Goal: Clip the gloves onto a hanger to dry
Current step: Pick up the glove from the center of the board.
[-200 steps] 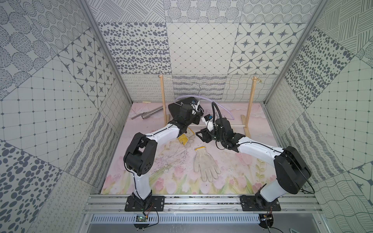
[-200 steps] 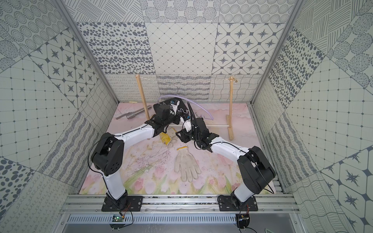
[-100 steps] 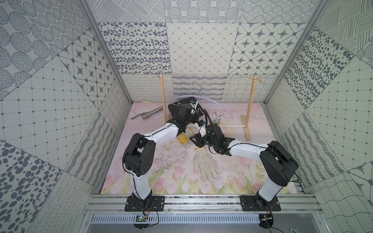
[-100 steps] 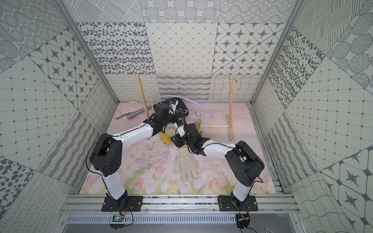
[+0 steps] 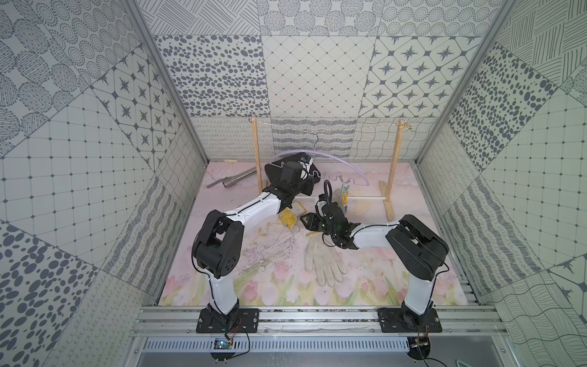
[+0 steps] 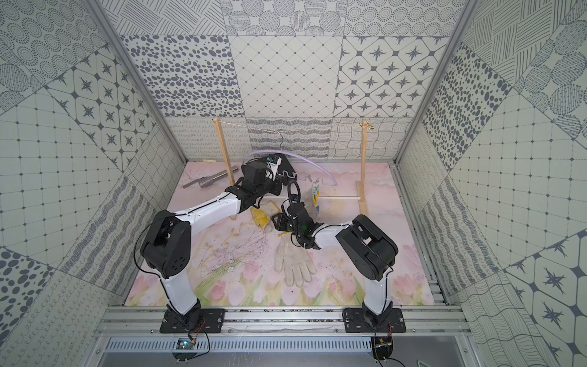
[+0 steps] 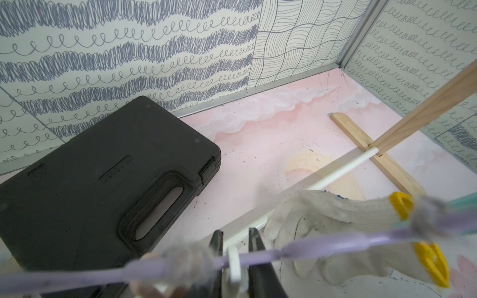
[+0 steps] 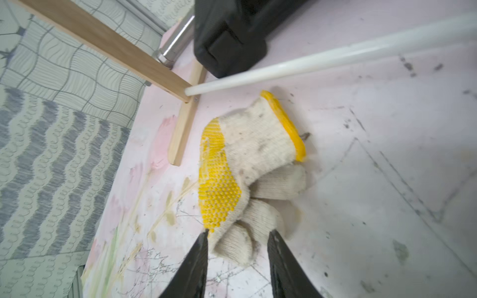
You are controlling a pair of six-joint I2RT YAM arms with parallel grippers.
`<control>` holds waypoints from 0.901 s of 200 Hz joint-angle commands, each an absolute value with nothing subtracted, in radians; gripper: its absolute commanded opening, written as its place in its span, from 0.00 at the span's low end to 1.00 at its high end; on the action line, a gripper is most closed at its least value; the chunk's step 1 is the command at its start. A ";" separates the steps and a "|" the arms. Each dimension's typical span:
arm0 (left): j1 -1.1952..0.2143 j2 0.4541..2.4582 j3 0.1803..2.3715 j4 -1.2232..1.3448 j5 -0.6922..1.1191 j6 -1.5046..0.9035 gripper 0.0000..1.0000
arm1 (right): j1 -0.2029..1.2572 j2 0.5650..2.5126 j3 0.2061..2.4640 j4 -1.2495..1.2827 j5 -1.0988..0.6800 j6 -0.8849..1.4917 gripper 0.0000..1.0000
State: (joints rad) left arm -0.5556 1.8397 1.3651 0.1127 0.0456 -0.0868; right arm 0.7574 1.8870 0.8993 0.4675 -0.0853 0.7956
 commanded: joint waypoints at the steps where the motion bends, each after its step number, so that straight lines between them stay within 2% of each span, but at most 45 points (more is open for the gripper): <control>1: -0.556 1.831 1.390 0.097 0.107 -0.103 0.00 | 0.780 1.896 0.893 0.537 -0.010 0.898 0.44; 34: -0.556 1.832 1.388 0.099 0.113 -0.113 0.00 | 0.788 1.915 0.877 0.602 0.035 0.994 0.45; 112: -0.555 1.841 1.397 0.102 0.121 -0.124 0.00 | 0.817 1.943 0.907 0.637 0.159 1.137 0.26; 157: -0.556 1.843 1.399 0.100 0.131 -0.127 0.00 | 0.819 2.024 0.957 0.706 0.156 1.216 0.28; 180: -0.556 1.843 1.402 0.095 0.132 -0.122 0.00 | 0.827 2.037 0.977 0.692 0.193 1.241 0.35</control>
State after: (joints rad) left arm -0.5552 1.8404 1.3842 0.0765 0.0978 -0.1207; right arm 0.8150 2.0171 0.9432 0.6384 0.1432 1.1816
